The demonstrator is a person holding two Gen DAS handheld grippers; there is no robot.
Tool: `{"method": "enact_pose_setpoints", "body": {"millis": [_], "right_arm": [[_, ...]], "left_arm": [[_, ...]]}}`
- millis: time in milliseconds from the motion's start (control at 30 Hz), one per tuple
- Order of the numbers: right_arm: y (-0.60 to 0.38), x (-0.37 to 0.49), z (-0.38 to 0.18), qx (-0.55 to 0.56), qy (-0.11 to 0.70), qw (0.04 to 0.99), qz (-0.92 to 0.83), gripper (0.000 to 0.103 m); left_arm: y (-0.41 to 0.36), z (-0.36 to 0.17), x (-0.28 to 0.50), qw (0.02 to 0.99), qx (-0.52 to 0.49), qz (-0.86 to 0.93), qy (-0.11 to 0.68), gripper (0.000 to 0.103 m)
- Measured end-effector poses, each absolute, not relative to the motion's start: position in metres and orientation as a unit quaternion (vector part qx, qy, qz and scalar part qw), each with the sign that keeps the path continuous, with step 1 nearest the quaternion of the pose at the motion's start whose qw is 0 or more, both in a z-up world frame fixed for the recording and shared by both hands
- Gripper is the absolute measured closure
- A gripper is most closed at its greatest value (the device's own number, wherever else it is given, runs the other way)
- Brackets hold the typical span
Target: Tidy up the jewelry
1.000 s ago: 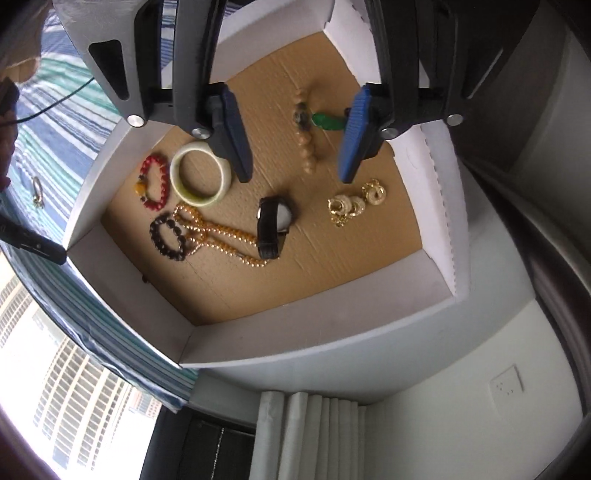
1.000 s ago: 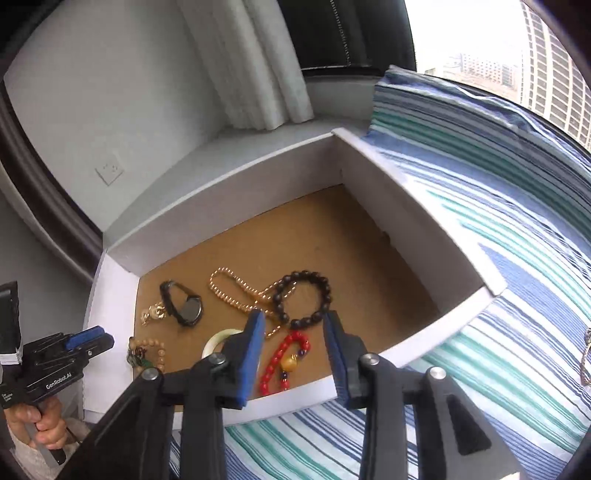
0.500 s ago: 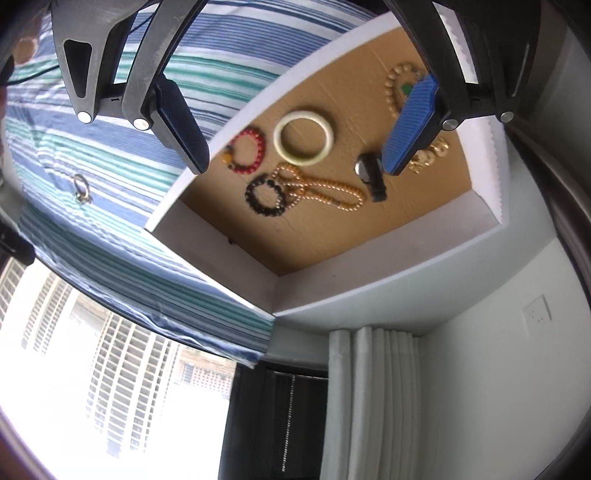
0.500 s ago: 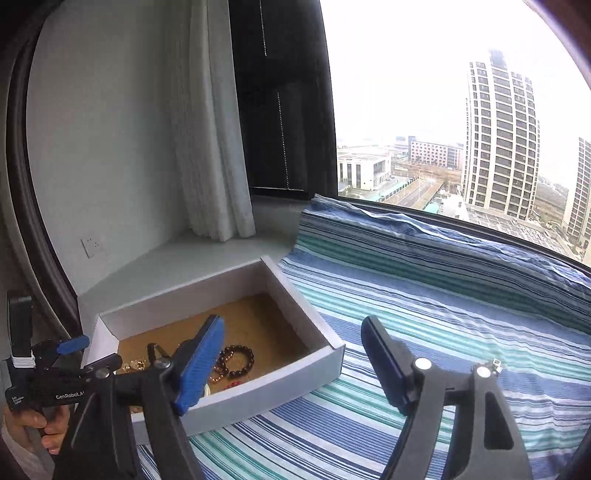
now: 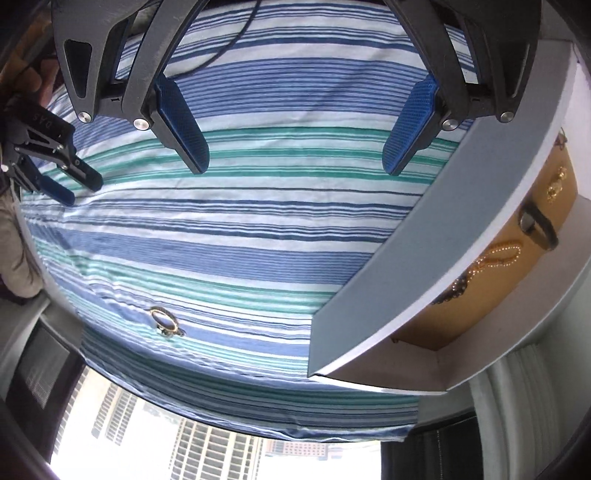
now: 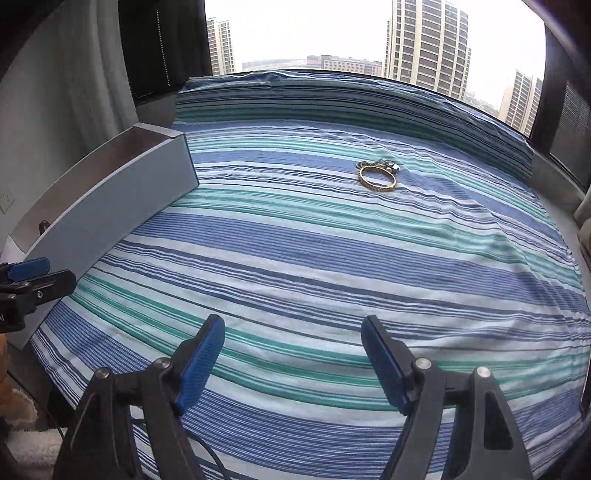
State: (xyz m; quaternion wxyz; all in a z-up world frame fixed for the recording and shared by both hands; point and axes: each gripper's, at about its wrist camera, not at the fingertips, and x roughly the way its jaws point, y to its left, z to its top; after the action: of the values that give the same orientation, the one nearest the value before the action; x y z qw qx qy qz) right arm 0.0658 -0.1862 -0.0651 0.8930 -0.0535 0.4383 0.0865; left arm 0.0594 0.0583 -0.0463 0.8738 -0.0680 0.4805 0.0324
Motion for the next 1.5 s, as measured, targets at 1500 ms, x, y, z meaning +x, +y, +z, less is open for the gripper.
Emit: {"method": "enact_pose_setpoints", "body": {"millis": [1500], "right_arm": [[-0.35,0.037,-0.102,0.123,0.445,0.886,0.023,0.025]], "left_arm": [[-0.177,-0.126,0.396,0.841,0.064,-0.091,0.529,0.034]]}}
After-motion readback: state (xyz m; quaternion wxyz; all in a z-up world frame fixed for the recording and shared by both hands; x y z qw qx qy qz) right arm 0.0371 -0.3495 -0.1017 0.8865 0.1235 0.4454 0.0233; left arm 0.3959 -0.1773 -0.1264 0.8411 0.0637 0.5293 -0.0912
